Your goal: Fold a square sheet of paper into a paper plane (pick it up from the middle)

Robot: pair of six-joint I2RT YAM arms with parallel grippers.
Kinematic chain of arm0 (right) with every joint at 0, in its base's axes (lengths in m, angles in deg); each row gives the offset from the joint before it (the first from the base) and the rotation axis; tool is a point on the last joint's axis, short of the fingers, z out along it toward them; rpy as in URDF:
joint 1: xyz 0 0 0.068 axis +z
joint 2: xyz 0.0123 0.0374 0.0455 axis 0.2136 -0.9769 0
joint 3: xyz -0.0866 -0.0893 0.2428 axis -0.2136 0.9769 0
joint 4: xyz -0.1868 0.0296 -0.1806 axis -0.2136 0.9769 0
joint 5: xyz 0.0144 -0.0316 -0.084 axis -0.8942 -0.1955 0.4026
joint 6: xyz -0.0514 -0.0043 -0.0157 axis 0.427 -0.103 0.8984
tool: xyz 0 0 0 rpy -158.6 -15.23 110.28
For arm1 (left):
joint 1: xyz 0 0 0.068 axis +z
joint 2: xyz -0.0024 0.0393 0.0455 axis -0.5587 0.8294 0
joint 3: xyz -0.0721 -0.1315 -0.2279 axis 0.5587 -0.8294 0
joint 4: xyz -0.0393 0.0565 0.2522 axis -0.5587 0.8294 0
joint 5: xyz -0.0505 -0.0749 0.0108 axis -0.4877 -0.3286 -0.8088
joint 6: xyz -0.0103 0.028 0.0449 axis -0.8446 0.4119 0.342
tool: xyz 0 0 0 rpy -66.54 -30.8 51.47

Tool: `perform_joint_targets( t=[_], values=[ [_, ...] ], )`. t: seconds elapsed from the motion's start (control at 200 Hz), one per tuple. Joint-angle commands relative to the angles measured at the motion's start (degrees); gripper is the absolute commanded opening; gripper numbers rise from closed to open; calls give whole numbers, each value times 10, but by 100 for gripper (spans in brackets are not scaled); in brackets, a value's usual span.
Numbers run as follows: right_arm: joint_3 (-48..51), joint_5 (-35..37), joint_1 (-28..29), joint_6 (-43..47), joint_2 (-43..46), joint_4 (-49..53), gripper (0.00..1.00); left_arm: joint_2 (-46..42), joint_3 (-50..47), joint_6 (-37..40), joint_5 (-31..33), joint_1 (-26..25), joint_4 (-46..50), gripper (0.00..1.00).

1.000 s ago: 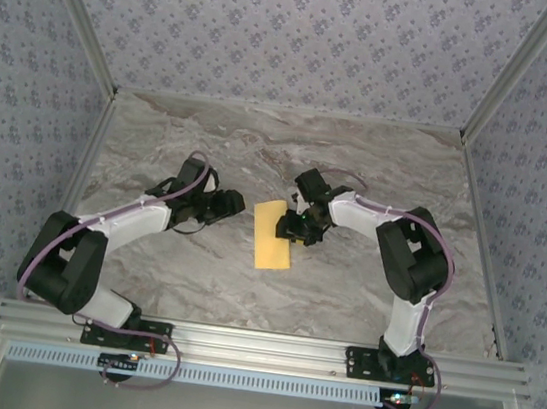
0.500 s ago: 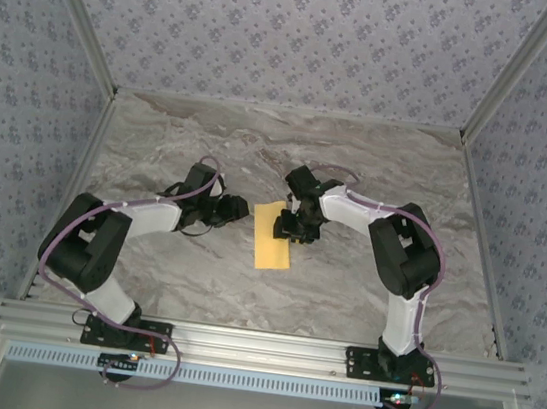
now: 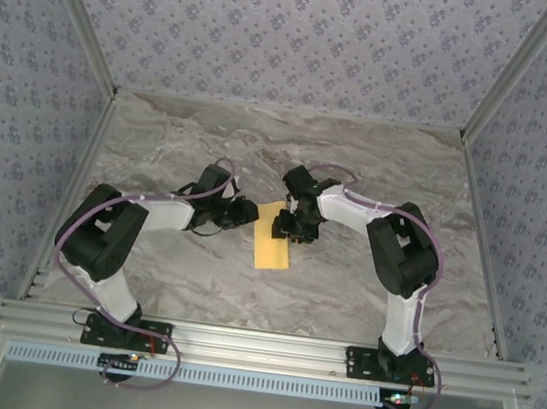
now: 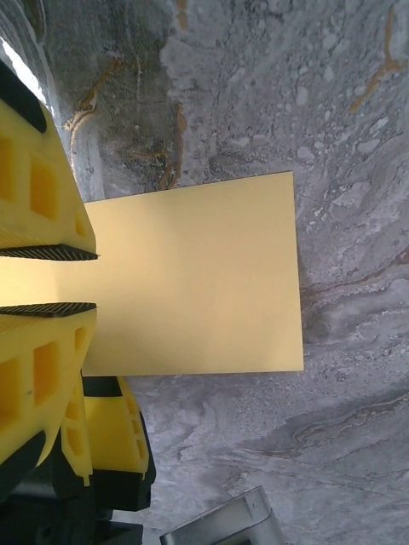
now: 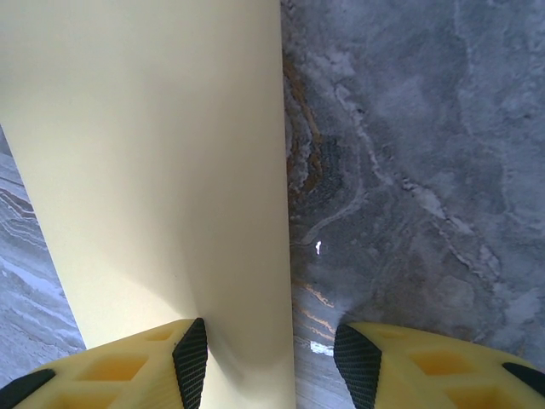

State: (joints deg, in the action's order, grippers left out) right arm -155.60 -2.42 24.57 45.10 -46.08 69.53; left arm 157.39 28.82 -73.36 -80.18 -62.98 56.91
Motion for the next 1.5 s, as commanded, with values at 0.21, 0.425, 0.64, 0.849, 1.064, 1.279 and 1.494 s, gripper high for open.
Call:
perform_joint_targets(
  t=[0.21, 0.425, 0.64, 0.849, 1.064, 1.279, 1.494],
  values=[
    [37, 51, -1, -12, -79, -14, 50, 22, 23, 9, -8, -12, -12, 22],
    [29, 54, -1, -8, -91, -10, 50, 14, 24, 3, 20, -12, 5, 21],
    [28, 56, 0, -12, -101, -11, 50, -17, 12, -7, 70, -12, 17, 21],
    [34, 54, -1, -14, -105, -11, 49, -43, 2, -9, 114, -11, 31, 21],
    [33, 53, 0, -11, -108, -11, 49, -42, 0, -12, 116, -12, 27, 20],
    [26, 51, 8, 10, -116, -11, 50, -34, 5, -5, 96, -12, 23, 20],
    [31, 55, 8, 24, -120, -10, 50, -19, 10, -3, 73, -12, 18, 20]
  ],
)
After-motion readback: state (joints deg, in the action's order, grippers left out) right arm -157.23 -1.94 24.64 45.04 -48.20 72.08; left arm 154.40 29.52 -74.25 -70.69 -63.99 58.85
